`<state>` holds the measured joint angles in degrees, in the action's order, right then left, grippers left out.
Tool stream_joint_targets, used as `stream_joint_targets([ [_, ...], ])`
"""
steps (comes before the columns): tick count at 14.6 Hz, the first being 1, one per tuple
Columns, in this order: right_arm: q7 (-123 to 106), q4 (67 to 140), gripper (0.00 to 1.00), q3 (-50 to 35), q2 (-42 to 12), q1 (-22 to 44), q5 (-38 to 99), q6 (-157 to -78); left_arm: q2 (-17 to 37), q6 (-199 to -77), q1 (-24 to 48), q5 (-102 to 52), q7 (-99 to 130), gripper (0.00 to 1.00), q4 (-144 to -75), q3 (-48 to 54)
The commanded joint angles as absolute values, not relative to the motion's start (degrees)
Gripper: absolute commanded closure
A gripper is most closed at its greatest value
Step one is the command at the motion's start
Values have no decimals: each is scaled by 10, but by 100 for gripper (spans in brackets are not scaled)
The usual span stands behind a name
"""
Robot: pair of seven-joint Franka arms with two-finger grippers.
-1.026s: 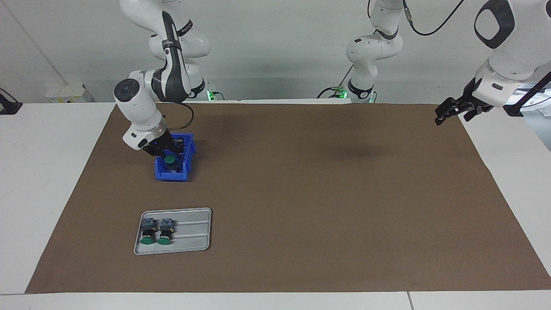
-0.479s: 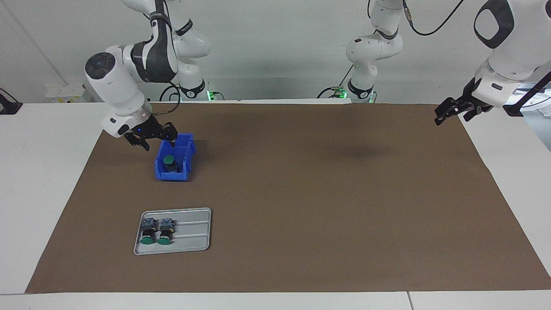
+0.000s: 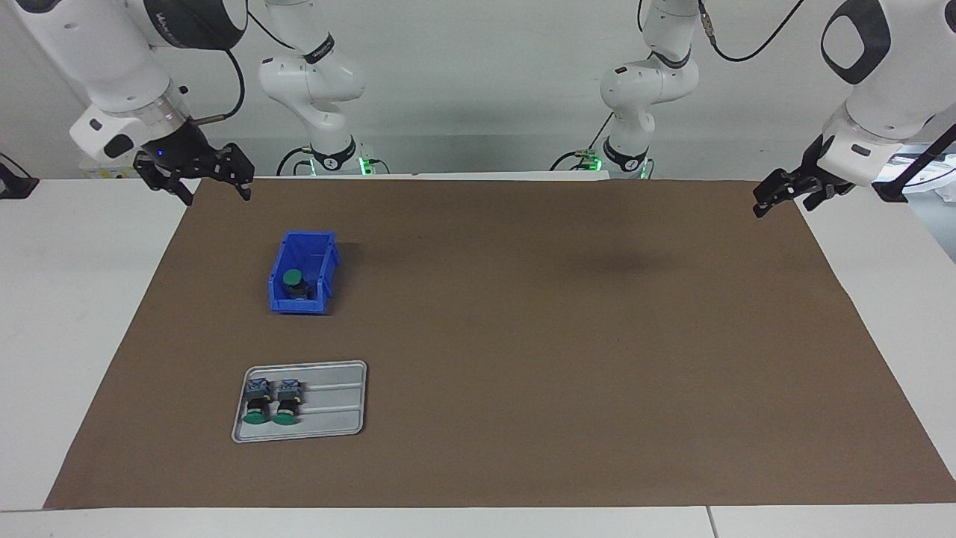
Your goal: Place and press button with both arms
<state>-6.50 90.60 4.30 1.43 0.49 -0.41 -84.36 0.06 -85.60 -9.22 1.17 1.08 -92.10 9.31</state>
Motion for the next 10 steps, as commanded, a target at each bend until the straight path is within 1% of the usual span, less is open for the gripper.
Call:
stream_joint_targets([
  [1,-51,863,1,35,-16,8,-19,-821,-11,-852,-91,18,6,0,-927,95],
  [10,-51,859,1,35,-21,6,-13,-825,-11,-851,-91,18,6,0,-927,95],
])
